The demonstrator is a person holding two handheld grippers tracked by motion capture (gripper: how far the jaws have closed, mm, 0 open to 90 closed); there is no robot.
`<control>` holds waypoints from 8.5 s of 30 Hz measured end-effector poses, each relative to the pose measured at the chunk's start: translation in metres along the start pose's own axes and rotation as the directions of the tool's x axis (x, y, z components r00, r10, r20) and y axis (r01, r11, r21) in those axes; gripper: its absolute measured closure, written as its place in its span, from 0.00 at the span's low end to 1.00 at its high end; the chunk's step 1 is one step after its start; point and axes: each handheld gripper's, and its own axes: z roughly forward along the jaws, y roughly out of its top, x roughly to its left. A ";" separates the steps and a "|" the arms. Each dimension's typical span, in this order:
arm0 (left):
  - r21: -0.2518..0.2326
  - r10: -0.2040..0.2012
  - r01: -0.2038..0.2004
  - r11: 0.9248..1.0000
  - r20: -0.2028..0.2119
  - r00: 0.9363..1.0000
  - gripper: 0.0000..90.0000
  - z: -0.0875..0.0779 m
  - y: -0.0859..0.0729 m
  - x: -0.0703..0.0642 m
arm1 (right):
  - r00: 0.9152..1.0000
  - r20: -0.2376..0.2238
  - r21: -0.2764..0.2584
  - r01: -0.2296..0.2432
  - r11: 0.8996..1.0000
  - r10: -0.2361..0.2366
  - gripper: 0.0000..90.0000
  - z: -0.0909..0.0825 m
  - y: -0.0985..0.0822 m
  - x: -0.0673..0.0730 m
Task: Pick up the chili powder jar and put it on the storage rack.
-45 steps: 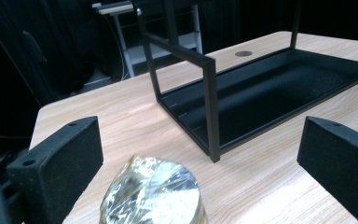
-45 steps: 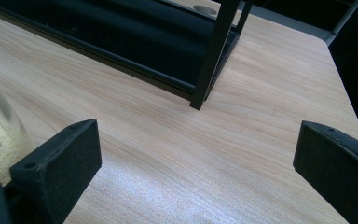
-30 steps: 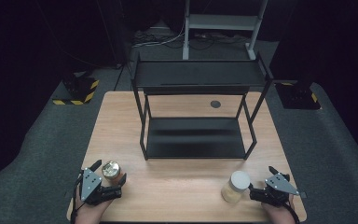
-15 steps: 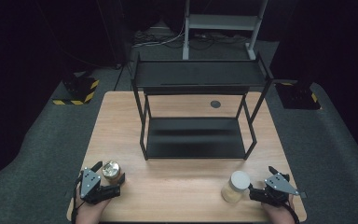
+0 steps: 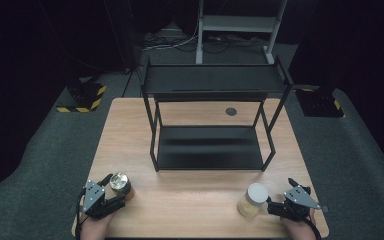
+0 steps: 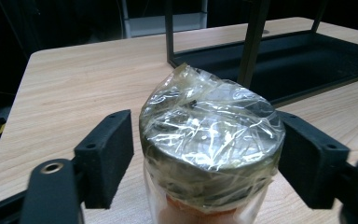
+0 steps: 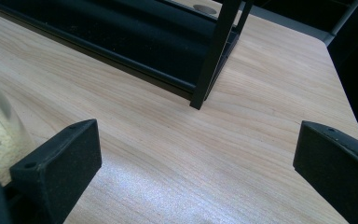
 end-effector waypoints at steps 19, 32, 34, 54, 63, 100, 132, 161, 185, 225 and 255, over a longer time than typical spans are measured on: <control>-0.008 0.015 -0.015 1.000 0.014 1.000 0.39 -0.002 0.001 0.001 | 1.000 -0.001 0.004 0.005 1.000 -0.005 0.00 0.000 0.001 0.000; -0.045 0.014 -0.011 0.999 0.074 0.997 0.39 -0.002 0.011 -0.008 | 1.000 -0.009 0.004 -0.004 1.000 0.004 0.00 0.000 0.001 -0.002; -0.050 0.035 -0.031 0.998 0.075 0.997 0.39 0.000 0.014 -0.015 | 1.000 -0.009 0.004 -0.005 1.000 0.005 0.00 0.001 0.001 -0.002; -0.072 0.098 -0.085 0.994 0.209 0.973 0.39 0.035 0.038 -0.047 | 1.000 -0.013 0.013 0.011 1.000 -0.011 0.00 0.001 0.002 -0.001; -0.086 0.110 -0.092 0.992 0.237 0.965 0.39 0.047 0.052 -0.054 | 1.000 -0.013 0.010 0.009 1.000 -0.009 0.00 0.001 0.002 -0.001; -0.183 0.136 -0.093 0.979 0.243 0.960 0.39 0.085 0.152 -0.061 | 1.000 -0.015 0.005 -0.003 1.000 0.003 0.00 0.001 0.001 -0.003; -0.279 0.166 -0.095 0.956 0.241 0.956 0.39 0.097 0.229 -0.067 | 1.000 -0.017 -0.001 -0.014 1.000 0.014 0.00 0.000 0.000 -0.005; -0.365 0.153 -0.066 0.929 0.215 0.965 0.39 0.108 0.283 -0.069 | 1.000 -0.021 -0.005 -0.012 1.000 0.012 0.00 0.000 -0.001 -0.005; -0.365 0.139 -0.072 0.928 0.161 0.977 0.39 0.144 0.305 -0.073 | 1.000 -0.021 -0.008 -0.012 1.000 0.012 0.00 -0.001 -0.002 -0.005; -0.327 0.073 -0.024 0.945 0.137 0.988 0.38 0.177 0.304 -0.071 | 1.000 -0.024 -0.006 0.000 1.000 0.000 0.00 0.000 -0.001 -0.004; -0.309 0.082 -0.041 0.950 0.118 0.990 0.00 0.154 0.304 -0.078 | 1.000 -0.023 -0.002 0.008 1.000 -0.008 0.00 0.000 0.000 -0.003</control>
